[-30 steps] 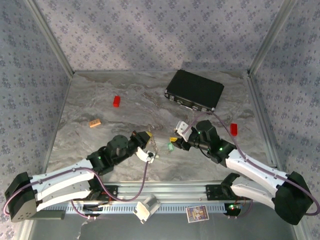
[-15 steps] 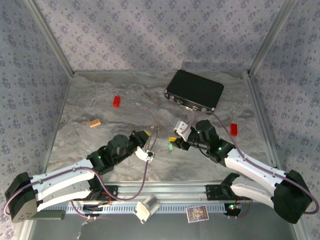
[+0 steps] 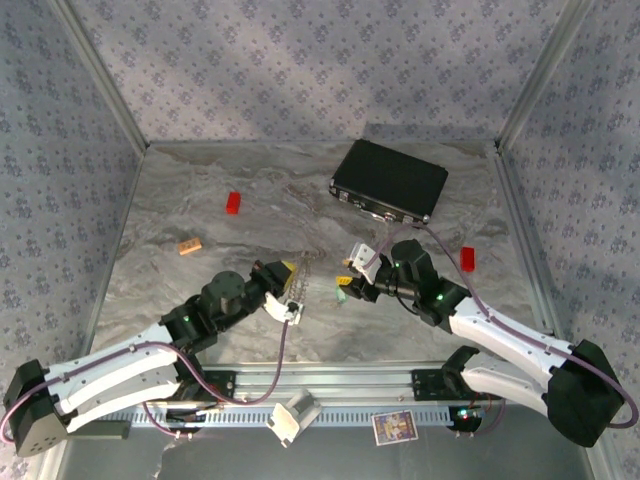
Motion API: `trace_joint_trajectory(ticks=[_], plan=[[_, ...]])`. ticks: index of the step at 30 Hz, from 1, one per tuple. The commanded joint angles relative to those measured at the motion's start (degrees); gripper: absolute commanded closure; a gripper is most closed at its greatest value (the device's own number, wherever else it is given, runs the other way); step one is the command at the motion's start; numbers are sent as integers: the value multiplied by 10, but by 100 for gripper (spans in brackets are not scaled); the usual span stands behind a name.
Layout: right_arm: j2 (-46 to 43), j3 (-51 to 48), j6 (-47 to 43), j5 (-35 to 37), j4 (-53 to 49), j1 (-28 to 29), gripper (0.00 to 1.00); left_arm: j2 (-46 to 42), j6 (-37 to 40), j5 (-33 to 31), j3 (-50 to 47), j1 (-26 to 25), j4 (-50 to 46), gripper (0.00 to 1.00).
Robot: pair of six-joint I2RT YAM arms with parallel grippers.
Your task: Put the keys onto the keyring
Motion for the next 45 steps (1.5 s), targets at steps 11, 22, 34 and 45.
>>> trace_joint_trajectory(ticks=[11,22,34,45], plan=[[0,-2,5,-6,18,5,56,-7,-1,13,-4,4,22,100],[-1,-3,6,-5,16,6,56,-7,-8,13,-2,4,12,100],[-28,-6,6,8,-3,5,56,67,-429,-4,172,35,-268,100],[-44,2,21,16,-17,2,56,169,-766,16,306,54,-391,100]])
